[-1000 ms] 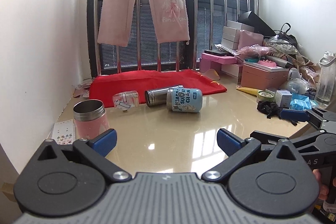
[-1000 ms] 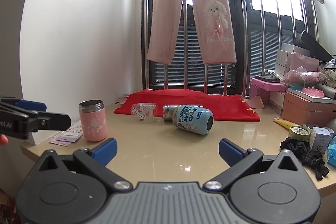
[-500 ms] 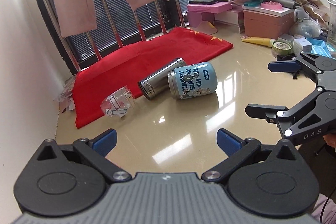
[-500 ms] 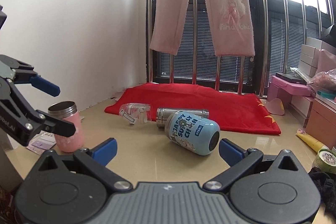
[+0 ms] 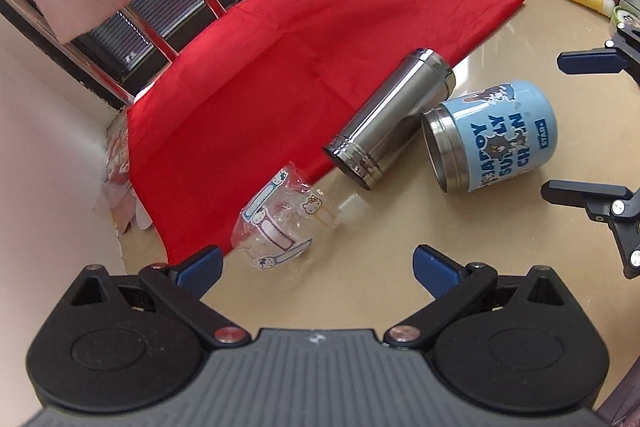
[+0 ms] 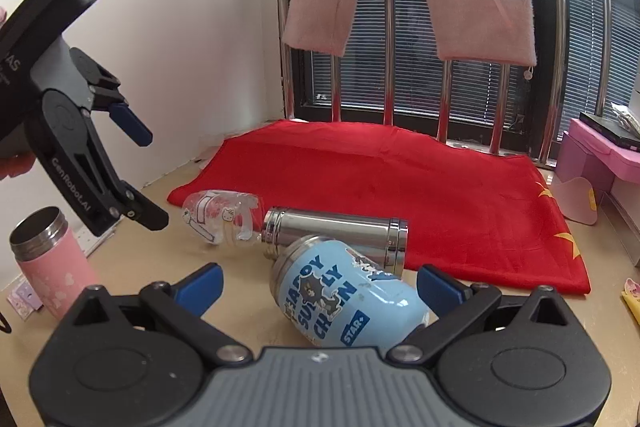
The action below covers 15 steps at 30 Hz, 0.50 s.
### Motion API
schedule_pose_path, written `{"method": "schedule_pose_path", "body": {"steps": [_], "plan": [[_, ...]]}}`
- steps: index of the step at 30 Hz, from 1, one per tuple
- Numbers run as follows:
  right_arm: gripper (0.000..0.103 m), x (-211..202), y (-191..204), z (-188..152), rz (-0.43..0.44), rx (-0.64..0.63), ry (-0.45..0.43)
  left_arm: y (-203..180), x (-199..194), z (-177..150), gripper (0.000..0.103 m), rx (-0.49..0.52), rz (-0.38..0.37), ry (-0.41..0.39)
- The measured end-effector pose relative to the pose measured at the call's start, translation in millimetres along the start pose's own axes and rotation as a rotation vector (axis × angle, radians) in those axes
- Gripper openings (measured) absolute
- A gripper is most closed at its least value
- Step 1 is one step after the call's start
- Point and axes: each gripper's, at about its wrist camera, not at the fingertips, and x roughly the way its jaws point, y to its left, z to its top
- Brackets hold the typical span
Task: Flip cup upright
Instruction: 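Move the left gripper down toward the clear Hello Kitty cup lying sideways, then close the left gripper around the clear plastic cup's body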
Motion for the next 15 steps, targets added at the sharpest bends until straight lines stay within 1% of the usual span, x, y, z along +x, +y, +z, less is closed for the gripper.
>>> {"method": "schedule_pose_path", "body": {"steps": [2, 5, 6, 8, 11, 13, 14, 15], "plan": [[0.103, 9.7, -3.2, 10.7, -0.004, -0.001, 0.030, 8.7, 13.1, 12.7, 0.103, 0.007, -0.035, 0.052], [0.103, 20.9, -13.8, 26.1, 0.005, 0.032, 0.077, 19.0, 34.9, 29.2, 0.103, 0.057, -0.058, 0.112], [0.103, 24.4, -17.1, 31.4, 0.005, 0.041, 0.092, 21.2, 41.8, 32.6, 0.103, 0.074, -0.053, 0.131], [0.103, 30.5, -22.9, 40.2, 0.004, 0.060, 0.120, 28.7, 64.4, 40.9, 0.103, 0.097, -0.026, 0.197], [0.103, 39.7, -31.8, 53.2, 0.009, 0.085, 0.155, 37.6, 91.2, 49.8, 0.103, 0.131, -0.045, 0.255], [0.103, 44.1, -35.7, 58.3, 0.009, 0.096, 0.172, 39.4, 106.5, 52.3, 0.103, 0.186, -0.076, 0.282], [0.103, 46.5, -38.3, 60.6, 0.011, 0.101, 0.178, 38.4, 116.0, 52.2, 0.103, 0.231, -0.086, 0.295], [0.103, 49.0, -40.0, 61.9, 0.012, 0.104, 0.183, 36.4, 122.6, 51.0, 0.103, 0.268, -0.080, 0.301]]}}
